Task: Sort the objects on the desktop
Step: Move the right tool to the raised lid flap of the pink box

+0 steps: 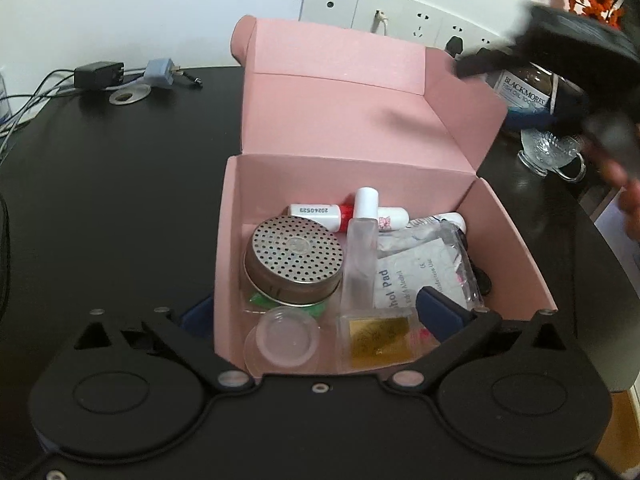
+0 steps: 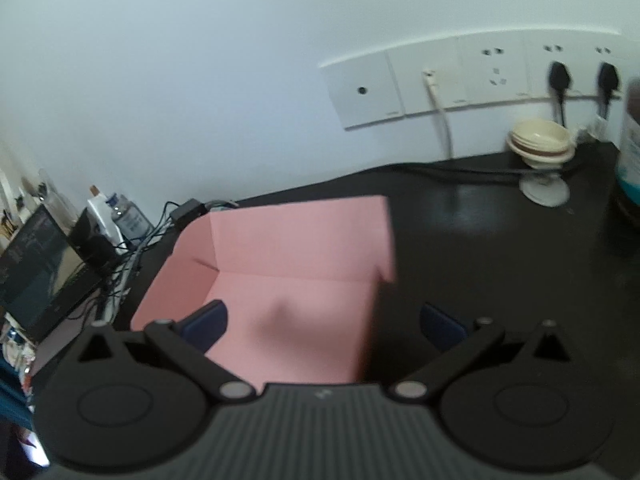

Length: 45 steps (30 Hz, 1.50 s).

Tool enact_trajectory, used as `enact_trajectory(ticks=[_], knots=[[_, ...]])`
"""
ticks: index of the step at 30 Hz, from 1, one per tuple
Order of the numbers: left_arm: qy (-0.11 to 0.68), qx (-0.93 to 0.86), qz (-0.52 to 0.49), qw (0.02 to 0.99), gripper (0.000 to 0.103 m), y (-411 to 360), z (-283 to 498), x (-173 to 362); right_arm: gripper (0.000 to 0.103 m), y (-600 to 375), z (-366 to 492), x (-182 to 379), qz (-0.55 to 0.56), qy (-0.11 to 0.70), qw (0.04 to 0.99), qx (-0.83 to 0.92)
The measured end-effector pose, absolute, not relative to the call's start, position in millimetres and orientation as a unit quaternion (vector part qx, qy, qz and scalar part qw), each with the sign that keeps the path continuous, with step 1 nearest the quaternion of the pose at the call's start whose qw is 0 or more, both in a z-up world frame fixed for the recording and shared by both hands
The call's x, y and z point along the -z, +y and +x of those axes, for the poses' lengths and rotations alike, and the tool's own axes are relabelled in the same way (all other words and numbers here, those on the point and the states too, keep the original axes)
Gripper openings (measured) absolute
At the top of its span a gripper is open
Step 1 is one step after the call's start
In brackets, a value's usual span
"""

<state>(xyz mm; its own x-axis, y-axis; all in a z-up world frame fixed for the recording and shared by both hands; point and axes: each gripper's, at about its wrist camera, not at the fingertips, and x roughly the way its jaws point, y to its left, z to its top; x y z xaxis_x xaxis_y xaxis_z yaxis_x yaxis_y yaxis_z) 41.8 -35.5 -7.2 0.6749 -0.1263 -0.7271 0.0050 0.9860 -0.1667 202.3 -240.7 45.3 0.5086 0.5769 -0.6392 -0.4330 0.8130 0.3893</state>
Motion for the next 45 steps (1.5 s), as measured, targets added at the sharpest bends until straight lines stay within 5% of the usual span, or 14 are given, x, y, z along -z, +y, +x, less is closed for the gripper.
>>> enact_trajectory(ticks=[22, 45], knots=[[0.411, 0.006, -0.093, 0.907, 0.103, -18, 37, 3, 0.102, -227, 164, -4, -0.021, 0.447, 0.864, -0.23], [0.395, -0.004, -0.07, 0.916, 0.102, -11, 62, -2, 0.102, -230, 204, -18, 0.056, 0.408, 0.863, -0.292]])
